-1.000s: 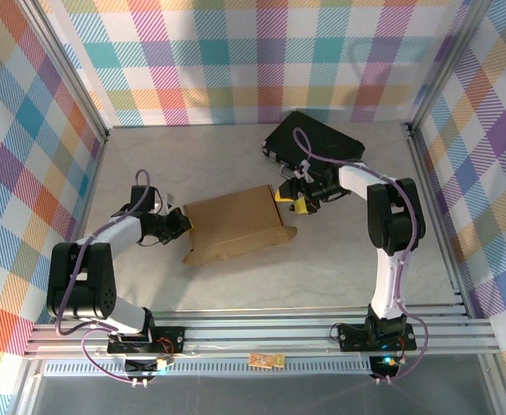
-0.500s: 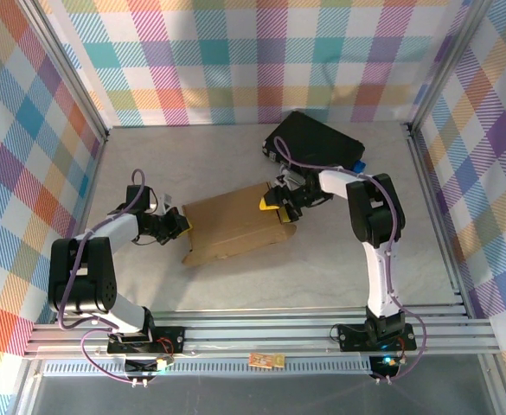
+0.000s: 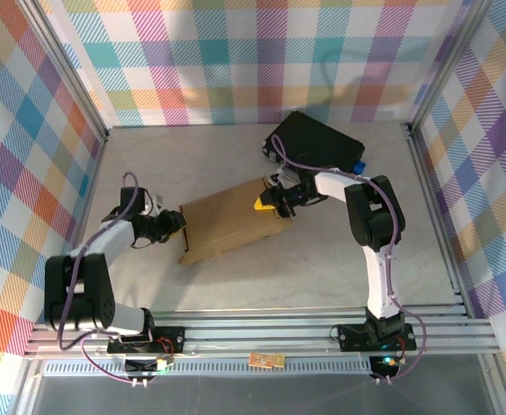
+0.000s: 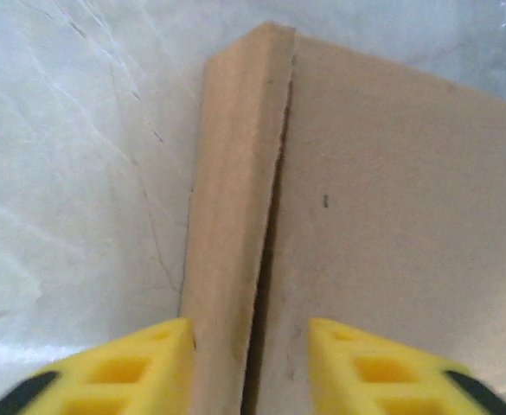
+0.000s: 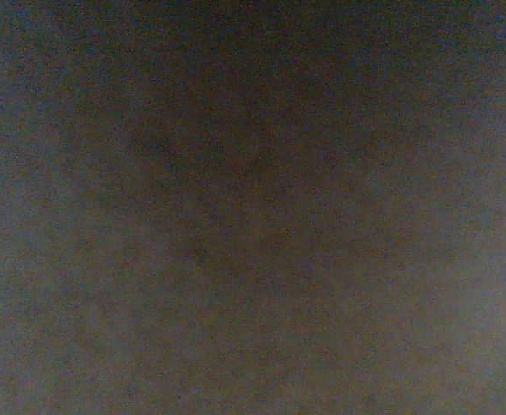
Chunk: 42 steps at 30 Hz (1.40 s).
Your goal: Fold the paper box
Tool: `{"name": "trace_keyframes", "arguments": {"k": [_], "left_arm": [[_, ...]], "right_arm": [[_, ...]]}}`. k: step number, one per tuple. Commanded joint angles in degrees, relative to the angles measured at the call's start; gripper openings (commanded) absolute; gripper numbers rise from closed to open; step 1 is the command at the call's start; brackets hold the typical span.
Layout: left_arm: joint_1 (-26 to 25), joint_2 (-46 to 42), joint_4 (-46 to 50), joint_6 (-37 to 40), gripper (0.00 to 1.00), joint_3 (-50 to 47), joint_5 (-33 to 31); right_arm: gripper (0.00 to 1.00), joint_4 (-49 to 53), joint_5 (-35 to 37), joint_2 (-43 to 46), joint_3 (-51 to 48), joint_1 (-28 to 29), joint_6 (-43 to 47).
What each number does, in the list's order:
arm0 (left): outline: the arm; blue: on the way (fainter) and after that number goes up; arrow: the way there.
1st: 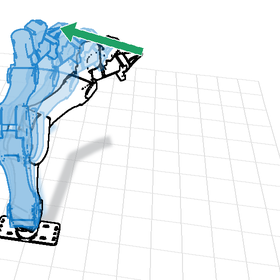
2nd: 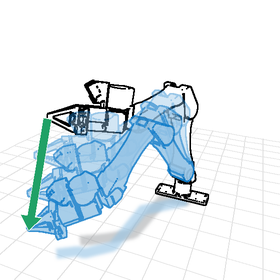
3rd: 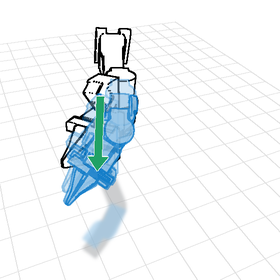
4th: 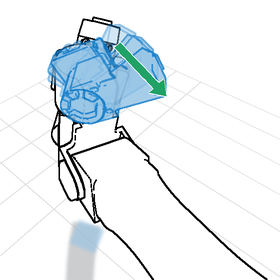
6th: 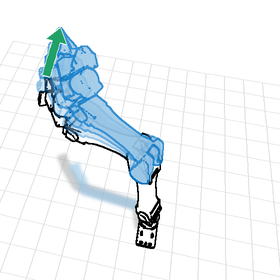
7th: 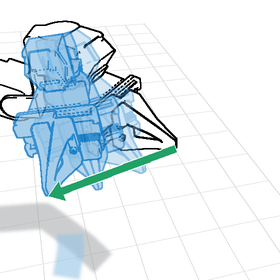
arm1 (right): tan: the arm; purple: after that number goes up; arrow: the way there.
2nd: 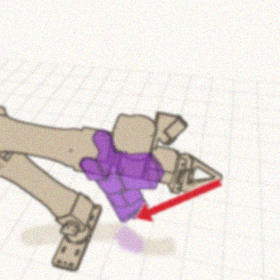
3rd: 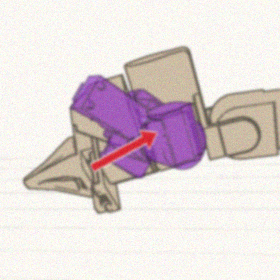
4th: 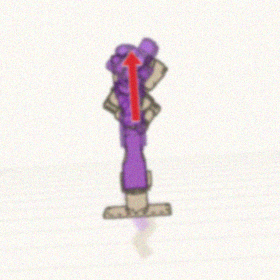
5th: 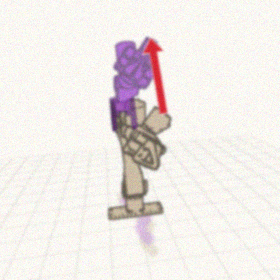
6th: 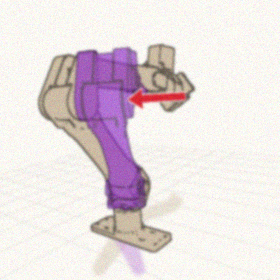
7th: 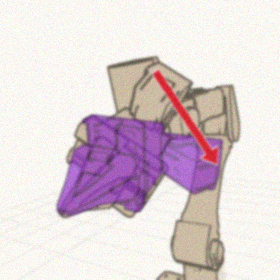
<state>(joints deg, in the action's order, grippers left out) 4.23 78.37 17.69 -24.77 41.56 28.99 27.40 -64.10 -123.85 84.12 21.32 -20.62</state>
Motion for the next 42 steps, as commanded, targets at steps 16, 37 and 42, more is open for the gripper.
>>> {"name": "trace_keyframes", "arguments": {"k": [16, 37, 42], "left_arm": [[0.6, -3.9, 0.3, -41.8, 1.0, 12.8, 0.9], [-7.0, -1.6, -2.5, -60.0, 0.94, 10.3, 10.2], [-8.8, -0.7, -11.4, -67.1, 0.91, 7.9, 10.5]], "right_arm": [[0.42, 21.4, -6.4, 9.5, 8.0, -8.3, -23.3], [0.41, 16.5, -7.4, 9.8, 6.1, -10.2, -33.5], [0.41, 15.9, -7.8, 9.2, 6.4, -10.1, -34.1]]}}
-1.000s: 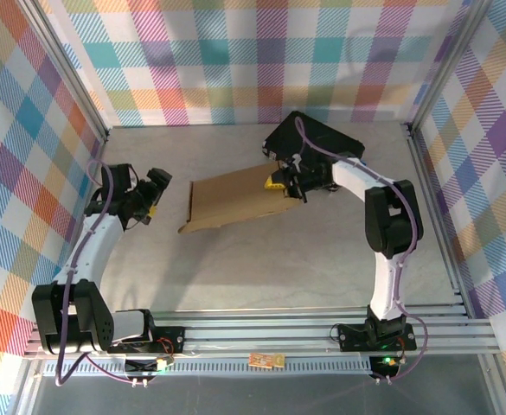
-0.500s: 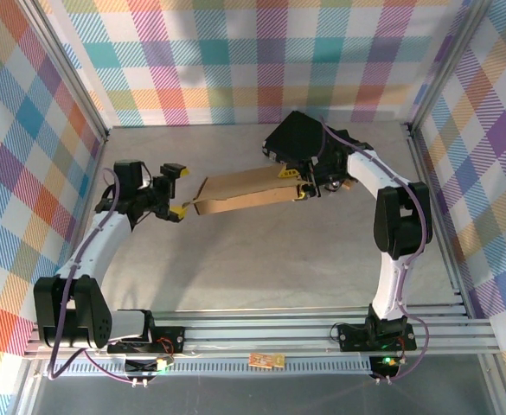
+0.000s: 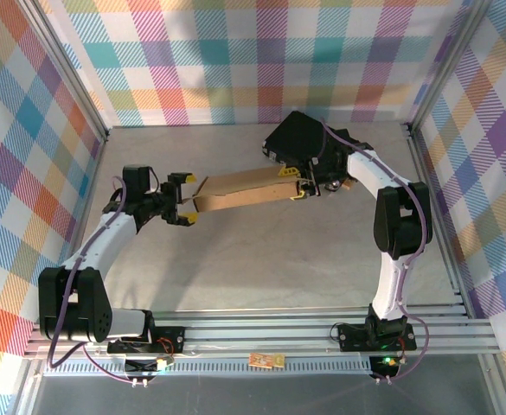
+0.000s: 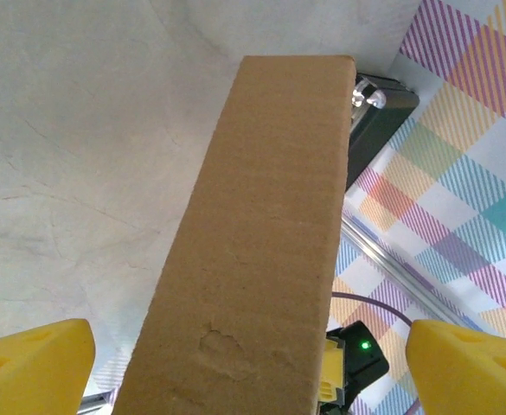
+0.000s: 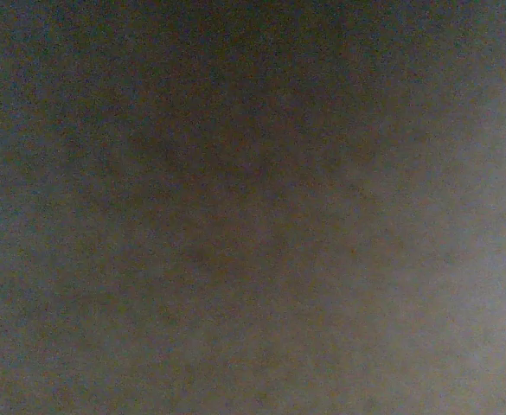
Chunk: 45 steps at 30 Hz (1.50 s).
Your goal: Fold the paper box
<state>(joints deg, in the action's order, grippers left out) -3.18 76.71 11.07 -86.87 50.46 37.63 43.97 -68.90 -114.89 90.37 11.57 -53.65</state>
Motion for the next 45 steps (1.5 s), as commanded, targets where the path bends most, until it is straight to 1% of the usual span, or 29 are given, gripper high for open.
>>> {"name": "trace_keyframes", "arguments": {"k": [1, 2, 5, 8, 16, 21, 22, 24, 26, 29, 31, 34, 37, 42, 45], "left_arm": [[-1.9, 1.3, -5.9, -5.5, 0.9, -1.0, 1.6], [-2.6, 1.7, -6.7, -7.4, 0.89, -0.8, 1.4], [-4.0, 2.4, -7.3, -8.6, 0.85, -0.3, 0.8], [-4.2, 1.7, -7.1, -9.6, 0.79, -1.1, 0.1], [-4.6, 0.9, -7.2, -11.9, 0.68, -1.2, -1.2], [-4.7, -0.4, -5.7, -12.9, 0.56, -1.6, -2.2], [-4.7, -0.7, -5.3, -13.1, 0.55, -1.7, -2.3], [-4.7, -1.4, -3.8, -13.6, 0.51, -1.5, -2.7], [-4.7, -2.1, -1.1, -13.9, 0.49, -0.9, -3.2], [-4.6, -3.7, 4.1, -13.8, 0.45, 0.9, -4.6], [-4.4, -5.1, 11.1, -13.0, 0.41, 2.4, -5.7], [-3.8, -7.1, 20.2, -11.5, 0.38, 4.6, -8.2], [-3.0, -8.3, 27.5, -10.4, 0.34, 6.0, -9.5], [-2.1, -10.0, 35.4, -9.6, 0.34, 6.9, -11.1], [-2.0, -10.7, 37.4, -10.4, 0.33, 6.9, -12.0]], "right_arm": [[0.41, -0.6, -2.9, 0.2, 0.1, -0.4, -1.1], [0.41, -0.7, -2.9, 0.0, 0.2, -0.4, -1.1], [0.4, -1.1, -3.0, -0.6, 0.3, -0.4, -1.4], [0.4, -1.3, -2.9, -1.1, 0.6, -0.4, -1.5], [0.39, -1.6, -3.2, -2.0, 0.6, -0.4, -1.5], [0.39, -1.7, -3.2, -2.3, 0.7, -0.4, -1.5], [0.39, -1.6, -3.1, -2.3, 0.7, -0.4, -1.4], [0.43, -1.5, -3.0, -2.4, 0.8, -0.4, -1.4], [0.52, -0.5, -2.4, -2.4, 1.2, -0.5, -0.4], [0.65, 4.6, 1.5, -2.0, 3.1, -1.0, 4.1], [0.69, 6.6, 5.9, -0.3, 3.5, -2.0, 6.4], [0.74, 4.8, 10.9, 4.9, 2.4, -3.7, 7.3], [0.75, 5.1, 15.0, 9.4, 2.1, -4.9, 9.5], [0.75, 6.7, 25.7, 16.7, 1.0, -5.6, 15.8], [0.69, 4.2, 31.4, 21.5, -2.0, -5.3, 18.7]]}}
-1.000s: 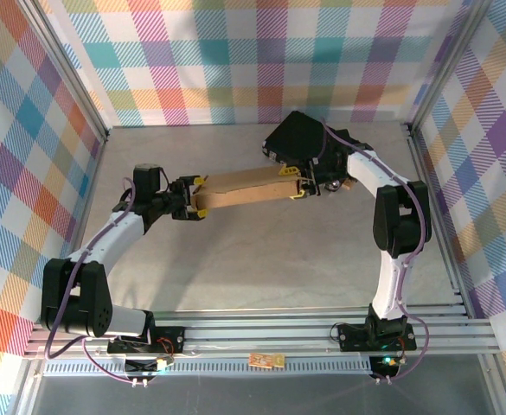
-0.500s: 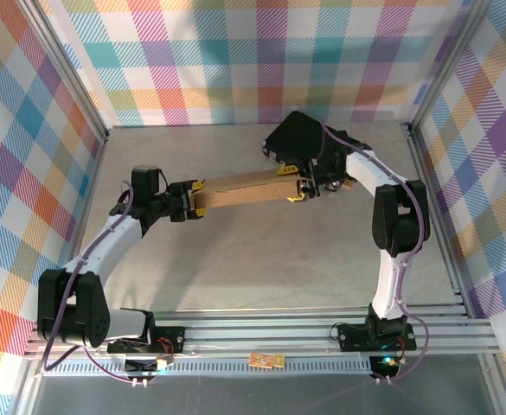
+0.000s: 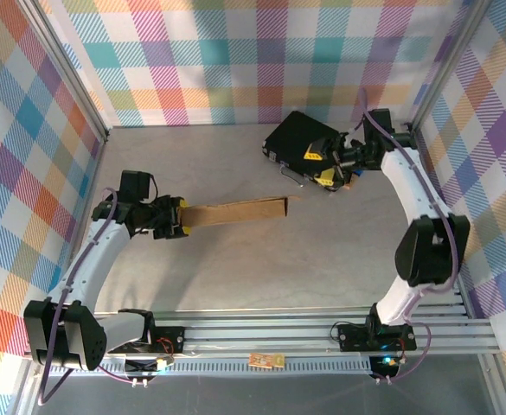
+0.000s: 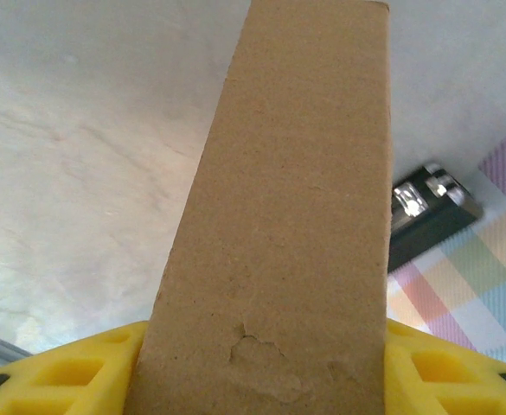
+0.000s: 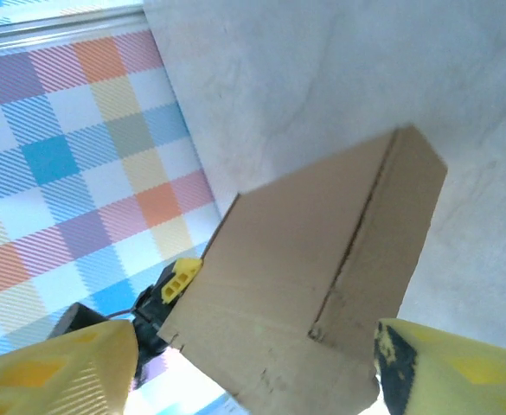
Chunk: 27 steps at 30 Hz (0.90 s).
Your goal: Fold the paper box
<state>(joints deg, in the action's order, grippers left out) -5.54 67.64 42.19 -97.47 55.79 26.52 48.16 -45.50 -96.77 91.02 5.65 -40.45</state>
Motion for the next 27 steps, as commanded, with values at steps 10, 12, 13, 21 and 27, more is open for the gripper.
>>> {"name": "trace_keyframes", "arguments": {"k": [10, 12, 13, 21, 27], "left_arm": [[1.8, 0.9, 3.2, -2.7, 0.34, -1.0, -1.8], [2.6, 2.2, 1.7, -2.4, 0.34, -2.1, -0.9], [2.8, 2.8, 0.7, -2.4, 0.34, -2.8, -0.5], [5.4, 7.7, -0.9, 0.1, 0.34, -2.8, 0.3], [7.0, 12.4, 0.7, 4.3, 0.34, -0.7, 1.6]], "right_arm": [[0.59, -8.8, 32.9, 17.3, -15.6, 14.7, 29.7], [0.59, -9.6, 33.6, 18.3, -17.2, 15.4, 31.4], [0.59, -9.9, 33.8, 18.7, -17.7, 15.9, 32.9], [0.61, -9.2, 36.6, 17.0, -17.9, 19.9, 48.8], [0.64, -9.0, 33.6, 11.7, -13.2, 20.2, 55.9]]}}
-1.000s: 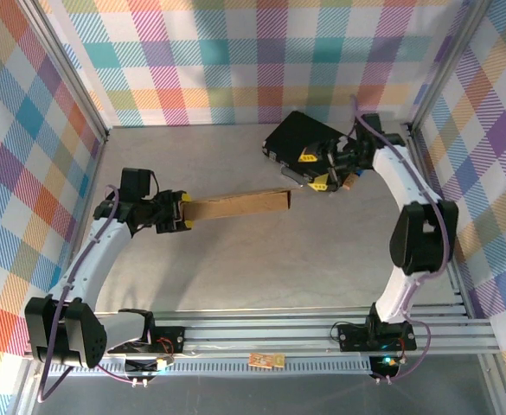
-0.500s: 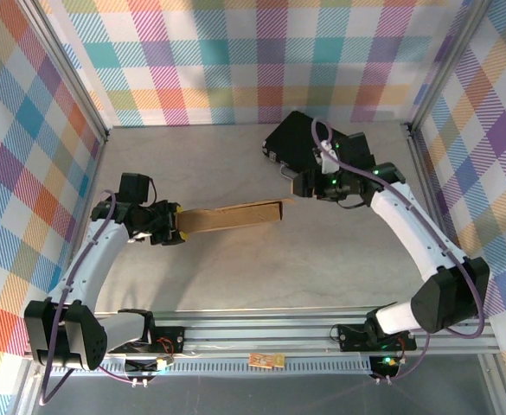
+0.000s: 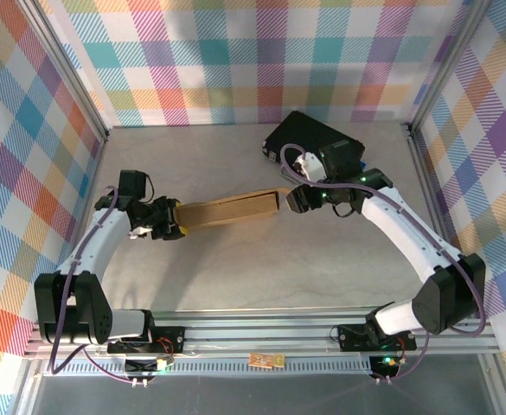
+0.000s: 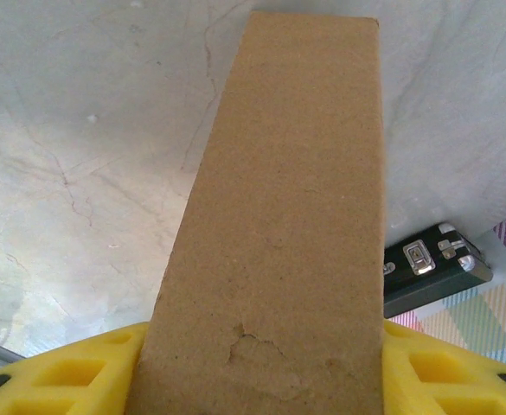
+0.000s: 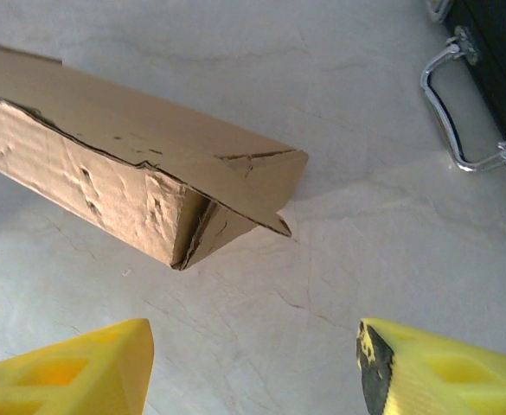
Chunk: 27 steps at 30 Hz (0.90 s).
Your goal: Fold the paper box
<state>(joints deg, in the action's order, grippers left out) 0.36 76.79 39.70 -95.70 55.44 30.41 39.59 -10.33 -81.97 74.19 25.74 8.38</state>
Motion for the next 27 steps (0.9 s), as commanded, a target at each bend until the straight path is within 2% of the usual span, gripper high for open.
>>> {"name": "trace_keyframes", "arguments": {"k": [1, 7, 12, 18, 24, 27], "left_arm": [[1.2, 3.6, 3.5, 2.5, 0.34, -0.1, -2.4], [1.6, 6.0, 4.0, 4.4, 0.34, 1.3, -2.5], [1.9, 7.4, 3.1, 4.2, 0.35, 2.1, -2.1], [2.2, 8.9, 3.2, 4.4, 0.35, 3.6, -2.0], [2.2, 10.2, 2.7, 3.9, 0.35, 4.2, -1.8], [2.2, 10.6, 2.7, 3.9, 0.35, 4.7, -1.7]], "right_arm": [[0.64, 0.4, -1.6, -4.6, 5.2, 0.1, 7.8], [0.64, 3.3, 1.6, -12.1, 12.9, 0.2, 9.2], [0.48, 6.4, -0.7, -14.5, 16.6, 1.0, 8.3], [0.3, 8.6, 0.4, -13.9, 16.5, 1.9, 7.0], [0.2, 9.6, 1.8, -15.0, 18.5, 3.6, 5.8], [0.12, 10.4, 2.6, -16.0, 19.9, 4.1, 4.6]]}}
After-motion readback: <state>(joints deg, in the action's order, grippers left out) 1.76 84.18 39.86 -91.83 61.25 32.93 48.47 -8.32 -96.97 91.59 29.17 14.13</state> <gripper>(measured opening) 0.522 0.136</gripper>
